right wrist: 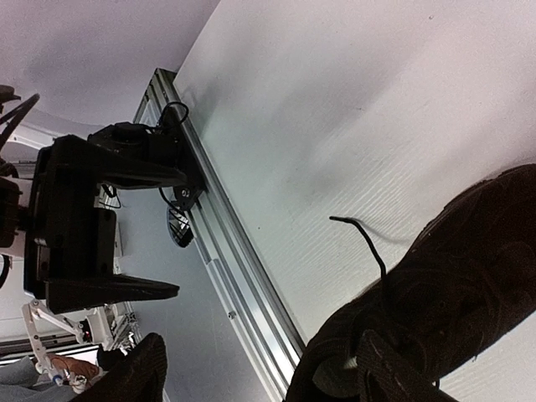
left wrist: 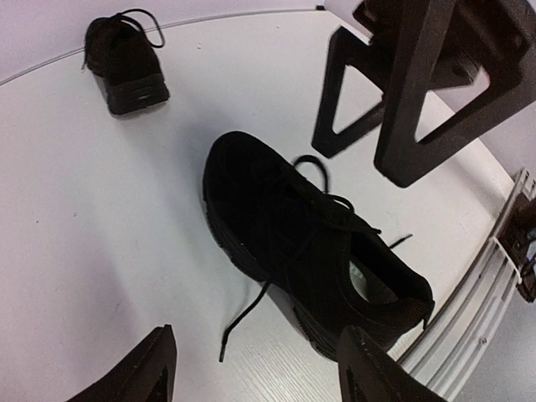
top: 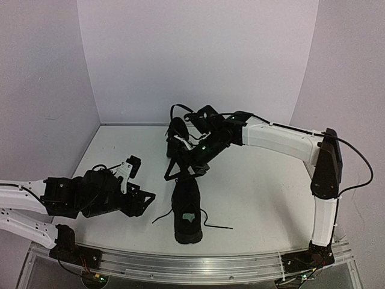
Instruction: Tie the shoes
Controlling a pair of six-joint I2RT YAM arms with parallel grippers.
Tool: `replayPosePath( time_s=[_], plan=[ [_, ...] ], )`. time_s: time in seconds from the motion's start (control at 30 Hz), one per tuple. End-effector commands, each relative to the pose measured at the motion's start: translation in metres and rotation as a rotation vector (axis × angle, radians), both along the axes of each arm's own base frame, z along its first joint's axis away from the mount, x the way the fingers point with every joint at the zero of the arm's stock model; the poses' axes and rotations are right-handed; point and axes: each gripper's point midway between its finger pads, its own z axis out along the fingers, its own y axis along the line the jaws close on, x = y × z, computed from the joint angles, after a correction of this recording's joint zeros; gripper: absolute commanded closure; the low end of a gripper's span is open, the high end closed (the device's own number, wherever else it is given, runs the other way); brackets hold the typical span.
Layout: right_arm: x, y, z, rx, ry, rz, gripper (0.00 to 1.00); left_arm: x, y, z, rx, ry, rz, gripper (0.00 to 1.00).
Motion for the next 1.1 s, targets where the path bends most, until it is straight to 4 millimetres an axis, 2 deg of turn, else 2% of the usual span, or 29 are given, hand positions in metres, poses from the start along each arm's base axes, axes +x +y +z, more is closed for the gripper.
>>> replayPosePath(
  time_s=[0.0,0.03,0.1,0.2,0.27,0.4,0.67,0.77,0.87,1.07],
  plan=[
    [-0.009,-0.013,0.022,0.024,-0.028,0.006,0.16,-0.008,-0.048,0.034,-0.065,-0.011,-0.163,0.29],
    [-0.009,-0.012,0.020,0.027,-0.028,0.016,0.16,-0.006,-0.054,0.039,-0.074,-0.016,-0.165,0.28],
    [-0.009,-0.008,0.019,0.037,-0.022,0.033,0.17,0.002,-0.066,0.036,-0.075,-0.003,-0.158,0.28],
    [-0.013,-0.002,0.027,0.077,-0.004,0.068,0.19,0.016,-0.083,0.043,-0.124,0.021,-0.141,0.28],
    [-0.008,-0.006,0.030,0.083,-0.010,0.059,0.19,0.027,-0.089,0.041,-0.135,0.028,-0.116,0.28],
    [0.013,-0.032,0.030,0.085,-0.002,-0.006,0.21,0.050,-0.092,0.032,-0.126,0.061,-0.059,0.29],
    [0.041,-0.076,0.021,0.063,-0.001,-0.100,0.29,0.078,-0.119,0.005,-0.065,0.135,-0.040,0.29],
    [0.042,-0.084,0.013,0.051,0.004,-0.105,0.31,0.088,-0.115,-0.010,-0.050,0.187,0.002,0.29],
    [0.038,-0.089,0.003,0.032,0.009,-0.096,0.33,0.093,-0.099,-0.021,-0.040,0.226,0.050,0.32],
    [0.033,-0.093,-0.011,0.014,0.015,-0.074,0.42,0.080,-0.076,-0.050,0.052,0.309,0.035,0.38]
  ],
)
